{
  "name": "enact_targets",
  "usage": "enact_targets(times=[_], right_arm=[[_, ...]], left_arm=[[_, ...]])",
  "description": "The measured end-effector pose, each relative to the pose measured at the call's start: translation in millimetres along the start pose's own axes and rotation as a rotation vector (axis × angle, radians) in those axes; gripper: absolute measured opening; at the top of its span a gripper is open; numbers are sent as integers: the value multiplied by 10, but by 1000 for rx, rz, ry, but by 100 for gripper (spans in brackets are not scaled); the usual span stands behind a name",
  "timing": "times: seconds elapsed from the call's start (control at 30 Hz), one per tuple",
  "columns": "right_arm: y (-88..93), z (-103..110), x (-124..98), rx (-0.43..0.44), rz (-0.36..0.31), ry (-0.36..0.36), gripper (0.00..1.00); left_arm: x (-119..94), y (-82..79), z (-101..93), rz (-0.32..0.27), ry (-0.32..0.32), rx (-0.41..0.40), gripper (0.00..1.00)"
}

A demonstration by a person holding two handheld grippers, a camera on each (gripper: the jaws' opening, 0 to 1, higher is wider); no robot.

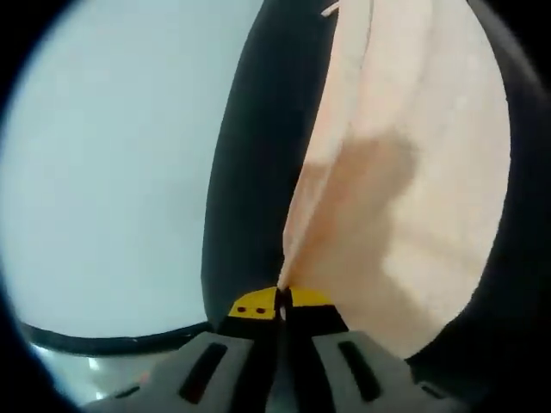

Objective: Fold the towel on the table until its edges align and the towel forms a compact rectangular stack.

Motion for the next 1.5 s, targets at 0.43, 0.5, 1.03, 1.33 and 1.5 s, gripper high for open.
enact_targets(times=[0.43, 0.5, 1.03, 1.33, 1.5], right_arm=[[-14, -204, 290, -1, 11, 41, 0], [17, -257, 303, 18, 13, 52, 0], [204, -66, 428, 172, 77, -1, 1], [391, -106, -323, 503, -83, 49, 14], [389, 89, -538, 390, -77, 3, 14]], left_arm=[[345, -112, 242, -17, -59, -78, 0], [371, -147, 272, -23, -67, -104, 0], [593, -72, 38, -65, 29, -109, 8], [-249, 422, -219, -404, -15, -658, 37], [-558, 576, -648, -543, -6, -560, 35]])
Point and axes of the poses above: the point that each gripper's makers call its tool centre point, and the gripper's own axes: x roughly forward along the fingers, z roughly to its left, y roughly out of its underside, the point moved 5 cm from there along -x, roughly backward along the fingers, and after that the axes turned 12 degrees about -z, right-handed, at the moved point
